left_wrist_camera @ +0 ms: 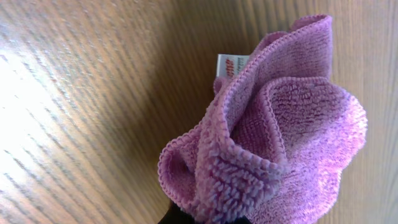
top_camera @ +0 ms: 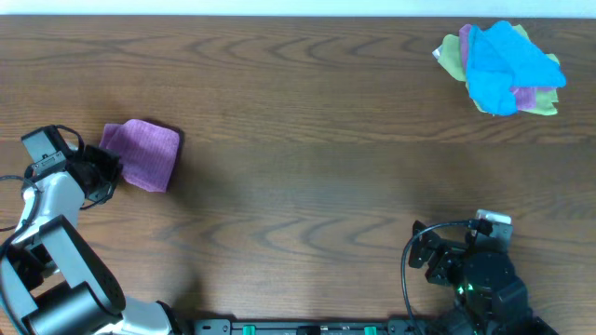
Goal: Fold the cloth
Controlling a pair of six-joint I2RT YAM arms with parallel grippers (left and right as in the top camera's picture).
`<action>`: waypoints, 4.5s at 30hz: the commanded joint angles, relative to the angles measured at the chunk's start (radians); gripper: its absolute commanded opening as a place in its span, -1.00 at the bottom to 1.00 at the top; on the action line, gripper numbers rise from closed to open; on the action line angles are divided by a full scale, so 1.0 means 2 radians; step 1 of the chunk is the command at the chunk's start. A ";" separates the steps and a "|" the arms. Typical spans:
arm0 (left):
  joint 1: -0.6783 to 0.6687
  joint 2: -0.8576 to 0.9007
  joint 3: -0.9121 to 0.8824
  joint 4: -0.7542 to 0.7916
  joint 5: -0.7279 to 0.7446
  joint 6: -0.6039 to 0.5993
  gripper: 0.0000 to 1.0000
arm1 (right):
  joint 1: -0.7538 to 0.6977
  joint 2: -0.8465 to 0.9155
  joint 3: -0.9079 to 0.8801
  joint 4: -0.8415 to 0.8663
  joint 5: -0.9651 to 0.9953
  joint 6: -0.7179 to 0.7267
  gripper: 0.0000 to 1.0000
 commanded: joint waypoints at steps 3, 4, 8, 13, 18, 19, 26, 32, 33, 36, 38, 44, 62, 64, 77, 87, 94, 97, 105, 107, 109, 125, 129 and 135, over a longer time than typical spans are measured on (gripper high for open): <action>0.004 0.001 -0.006 -0.005 -0.028 0.008 -0.88 | -0.006 -0.002 -0.001 -0.001 0.009 0.007 0.99; 0.004 0.001 -0.006 -0.008 -0.032 0.008 -0.88 | -0.006 -0.002 -0.001 -0.001 0.009 0.007 0.98; 0.004 0.001 -0.006 -0.024 -0.052 0.008 -0.13 | -0.006 -0.002 -0.001 -0.001 0.009 0.007 0.99; 0.004 0.001 -0.006 -0.028 -0.059 0.011 0.33 | -0.006 -0.002 -0.001 -0.001 0.009 0.007 0.98; 0.004 -0.001 -0.006 -0.028 -0.048 0.017 0.46 | -0.006 -0.002 -0.001 -0.001 0.009 0.007 0.99; 0.004 -0.003 -0.006 -0.028 -0.042 0.022 0.47 | -0.006 -0.002 -0.001 -0.001 0.009 0.007 0.99; 0.004 -0.047 -0.005 -0.046 -0.037 0.057 0.51 | -0.006 -0.002 -0.001 -0.001 0.009 0.007 0.99; 0.004 -0.136 -0.003 -0.094 -0.034 0.080 0.63 | -0.006 -0.002 -0.001 -0.001 0.009 0.007 0.98; 0.004 -0.151 -0.002 -0.102 -0.030 0.081 0.64 | -0.006 -0.002 -0.001 -0.001 0.009 0.007 0.99; 0.003 -0.210 -0.001 -0.119 0.002 0.094 0.65 | -0.006 -0.002 -0.001 -0.001 0.009 0.007 0.98; 0.003 -0.249 -0.001 -0.121 0.024 0.103 0.66 | -0.006 -0.002 -0.001 -0.001 0.009 0.007 0.98; 0.003 -0.361 0.003 -0.121 0.098 0.116 0.90 | -0.006 -0.002 -0.001 -0.001 0.009 0.007 0.99; -0.032 -0.522 0.001 -0.156 0.165 0.250 0.91 | -0.006 -0.002 -0.001 -0.001 0.009 0.007 0.98; -0.047 -0.521 0.000 -0.175 0.165 0.286 0.91 | -0.006 -0.002 -0.001 -0.001 0.009 0.007 0.99; -0.149 -0.673 -0.185 -0.122 0.065 0.336 0.91 | -0.006 -0.002 -0.001 -0.001 0.009 0.007 0.99; -0.192 -0.839 -0.323 -0.149 -0.060 0.336 0.91 | -0.006 -0.002 -0.001 -0.001 0.009 0.007 0.99; -0.229 -0.839 -0.326 -0.192 -0.195 0.283 0.91 | -0.006 -0.002 -0.001 -0.001 0.009 0.007 0.99; -0.246 -0.839 -0.328 -0.211 -0.233 0.256 0.90 | -0.006 -0.002 -0.001 -0.001 0.009 0.007 0.98; -0.262 -0.839 -0.381 -0.220 -0.238 0.191 0.91 | -0.006 -0.002 -0.001 -0.001 0.009 0.007 0.98; -0.266 -0.839 -0.380 -0.222 -0.238 0.195 0.91 | -0.006 -0.002 -0.001 -0.001 0.009 0.007 0.98; -0.266 -0.839 -0.380 -0.222 -0.239 0.210 0.91 | -0.006 -0.002 -0.001 -0.001 0.009 0.007 0.99; -0.266 -0.839 -0.380 -0.225 -0.240 0.316 0.91 | -0.006 -0.002 -0.001 -0.001 0.009 0.007 0.99; -0.266 -0.839 -0.380 -0.225 -0.240 0.316 0.90 | -0.006 -0.002 -0.001 -0.001 0.009 0.007 0.99; -0.266 -0.839 -0.380 -0.225 -0.240 0.316 0.90 | -0.006 -0.002 -0.001 -0.001 0.009 0.007 0.99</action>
